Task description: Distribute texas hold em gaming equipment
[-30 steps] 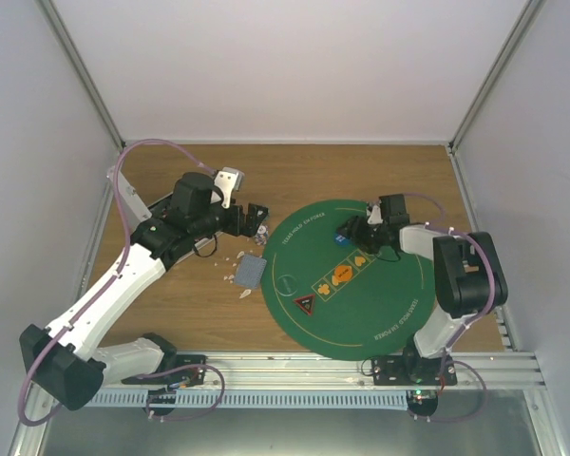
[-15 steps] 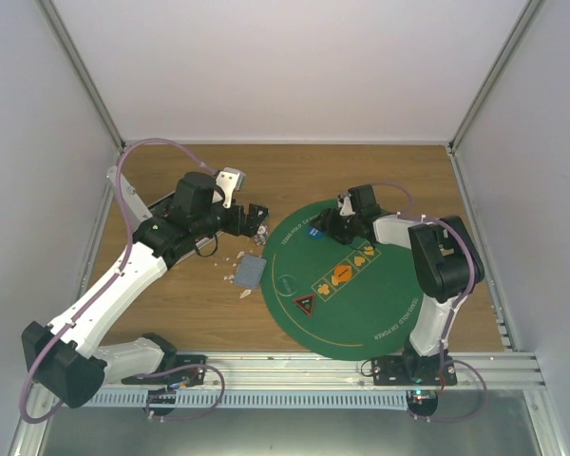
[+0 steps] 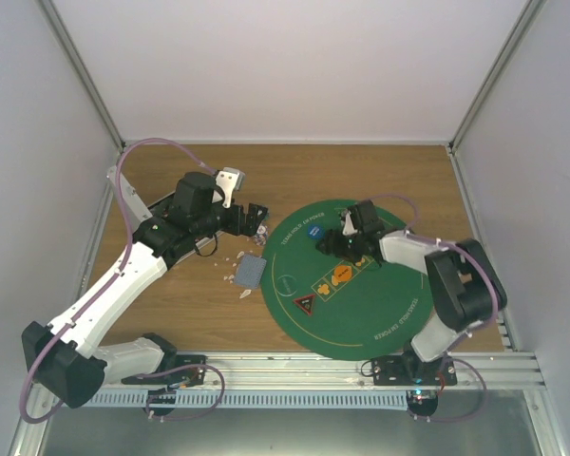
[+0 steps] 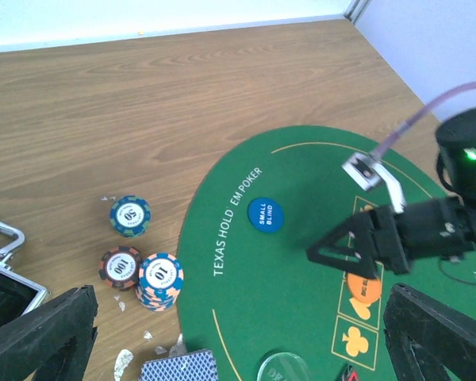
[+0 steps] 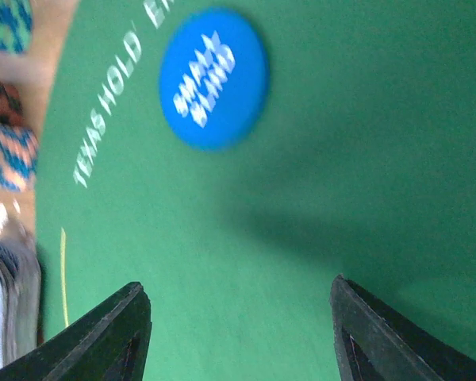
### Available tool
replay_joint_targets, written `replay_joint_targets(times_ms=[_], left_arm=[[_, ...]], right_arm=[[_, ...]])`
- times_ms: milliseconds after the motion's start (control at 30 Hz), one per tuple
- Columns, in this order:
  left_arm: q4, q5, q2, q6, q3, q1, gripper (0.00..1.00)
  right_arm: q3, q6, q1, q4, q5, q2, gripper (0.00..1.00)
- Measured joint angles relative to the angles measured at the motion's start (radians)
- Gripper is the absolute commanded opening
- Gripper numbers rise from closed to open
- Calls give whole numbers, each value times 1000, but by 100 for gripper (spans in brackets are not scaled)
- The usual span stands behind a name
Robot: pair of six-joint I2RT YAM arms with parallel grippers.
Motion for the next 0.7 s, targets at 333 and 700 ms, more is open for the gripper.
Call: replay_joint_targets(times_ms=[333, 700], left_arm=[[8, 4, -13, -16, 0, 0, 99], [19, 35, -29, -45, -20, 0, 99]], right_arm=[[-119, -90, 31, -163, 29, -191, 64], [-119, -72, 144, -202, -29, -223, 64]])
